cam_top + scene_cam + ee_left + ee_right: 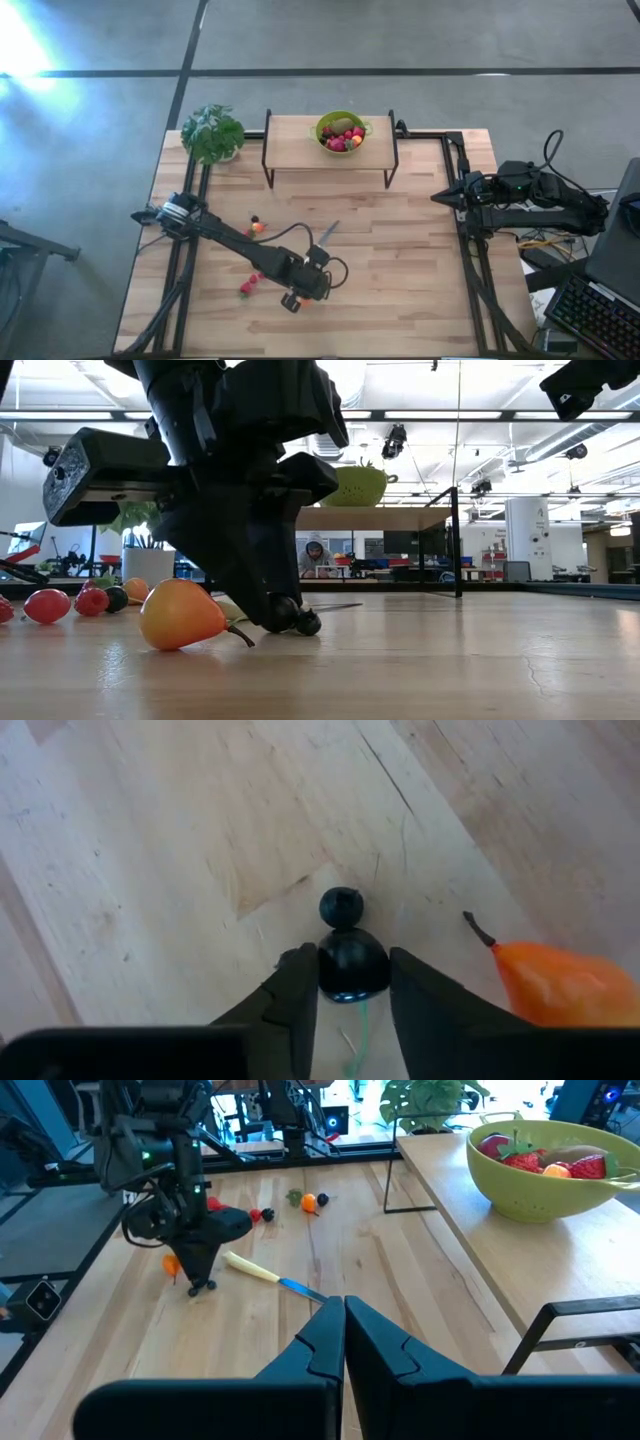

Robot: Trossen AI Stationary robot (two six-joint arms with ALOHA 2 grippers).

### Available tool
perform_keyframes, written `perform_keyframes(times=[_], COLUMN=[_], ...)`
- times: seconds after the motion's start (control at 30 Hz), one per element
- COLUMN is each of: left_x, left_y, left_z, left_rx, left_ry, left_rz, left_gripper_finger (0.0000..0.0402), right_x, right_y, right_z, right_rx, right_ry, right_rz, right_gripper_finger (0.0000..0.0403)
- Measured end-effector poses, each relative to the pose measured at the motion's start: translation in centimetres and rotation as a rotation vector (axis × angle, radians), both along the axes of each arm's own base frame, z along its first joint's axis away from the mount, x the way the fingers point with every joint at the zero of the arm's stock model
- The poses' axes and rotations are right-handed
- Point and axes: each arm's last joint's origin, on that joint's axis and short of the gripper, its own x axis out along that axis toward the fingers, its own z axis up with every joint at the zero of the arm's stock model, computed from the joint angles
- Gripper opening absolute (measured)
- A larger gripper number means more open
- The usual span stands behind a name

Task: Pick & Place Fruit
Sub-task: Put the black cherry into the strainer bowl

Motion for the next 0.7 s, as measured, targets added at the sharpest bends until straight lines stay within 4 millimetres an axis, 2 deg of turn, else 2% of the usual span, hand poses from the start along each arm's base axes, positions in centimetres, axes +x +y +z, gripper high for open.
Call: perform_keyframes(times=[0.37, 0.7], left_x=[-0.2, -0.2], left_y=[0.1, 0.2], left_z=[0.6, 3.1], left_rx=[0.025, 0.035], left_ry=[0.063, 0.029], left_rz=[-0.002, 0.002], left_gripper_finger=[0.0120, 0.0111], right_x=[0.0, 0.0], right_y=[0.0, 0.0], right_z=[0.0, 0.0], right_rx=[0.000, 0.000], right_ry=[0.000, 0.000], right_rz=[0.000, 0.000], right_gripper_finger=[0.0008, 0.0008])
